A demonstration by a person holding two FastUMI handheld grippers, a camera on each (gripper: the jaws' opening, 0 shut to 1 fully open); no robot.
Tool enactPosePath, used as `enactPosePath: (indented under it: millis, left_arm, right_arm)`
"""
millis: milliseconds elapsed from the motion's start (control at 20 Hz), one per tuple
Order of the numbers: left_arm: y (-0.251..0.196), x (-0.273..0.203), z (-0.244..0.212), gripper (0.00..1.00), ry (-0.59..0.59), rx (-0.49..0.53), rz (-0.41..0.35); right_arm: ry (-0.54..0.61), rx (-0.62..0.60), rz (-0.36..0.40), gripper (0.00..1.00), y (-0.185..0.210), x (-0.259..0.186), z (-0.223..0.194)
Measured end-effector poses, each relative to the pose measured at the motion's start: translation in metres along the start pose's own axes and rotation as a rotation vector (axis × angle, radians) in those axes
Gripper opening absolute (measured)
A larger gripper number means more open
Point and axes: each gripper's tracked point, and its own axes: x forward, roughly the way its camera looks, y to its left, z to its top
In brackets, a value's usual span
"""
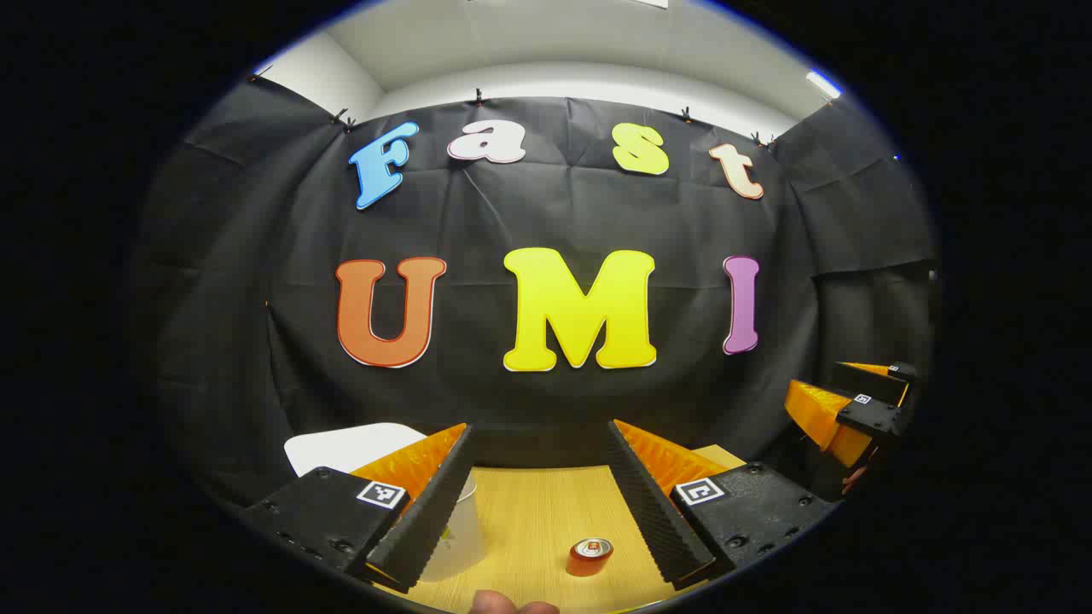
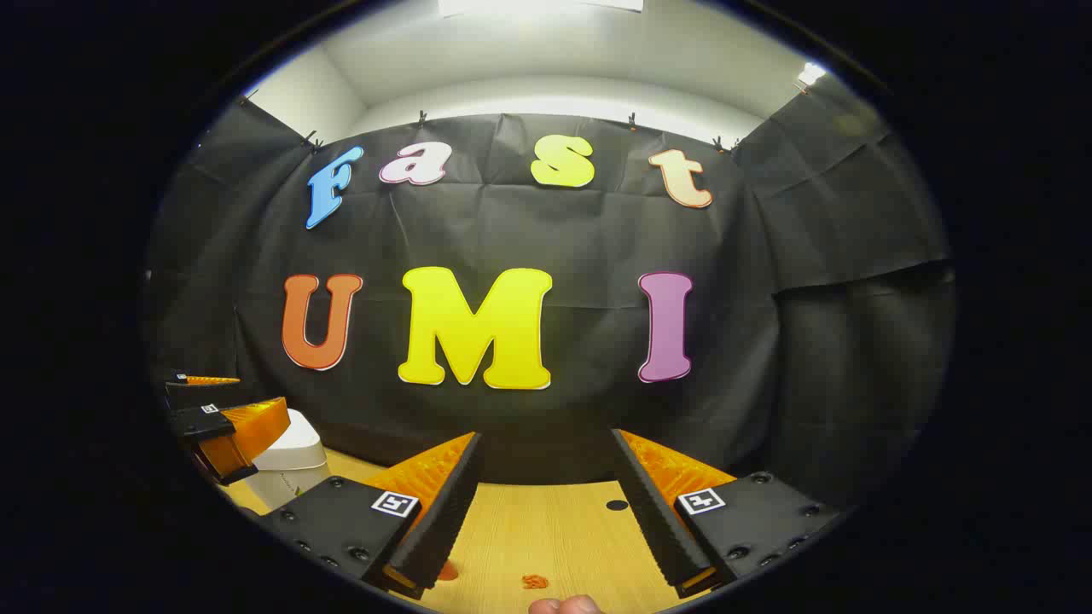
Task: Press the lid of the desktop garbage bin to open it, pick up the crumpled paper on the desktop and throw it into the bin, then pick up the pop can on the desktop and drop it into the bin, and finally close the garbage bin lid.
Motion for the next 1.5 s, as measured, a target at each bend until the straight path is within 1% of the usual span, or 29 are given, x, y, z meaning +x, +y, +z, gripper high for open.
enactPosePath:
  millis: [50, 150, 650, 1100, 1300, 1500]
  left_arm:
    - [0.0, 0.0, -0.002, 0.98, 0.003, 0.001, 0.001]
    - [0.001, 0.0, -0.002, 0.99, 0.008, 0.002, 0.003]
    - [0.001, -0.001, -0.003, 0.99, 0.015, 0.014, 0.029]
    - [0.001, -0.001, 0.001, 0.98, 0.011, 0.029, 0.068]
    - [0.001, 0.003, -0.003, 0.98, 0.026, 0.022, 0.071]
    - [0.013, 0.008, -0.005, 0.99, 0.032, 0.034, 0.112]
  right_arm:
    - [0.006, -0.005, 0.002, 0.94, 0.0, 0.0, -0.002]
    - [0.014, -0.009, 0.003, 0.94, -0.001, 0.0, -0.006]
    - [0.0, 0.002, 0.031, 0.94, -0.001, 0.001, -0.001]
    - [0.004, 0.033, 0.039, 0.94, -0.015, 0.01, -0.004]
    - [0.013, 0.039, 0.052, 0.94, -0.016, 0.013, -0.006]
    - [0.024, 0.034, 0.064, 0.94, -0.018, 0.014, -0.01]
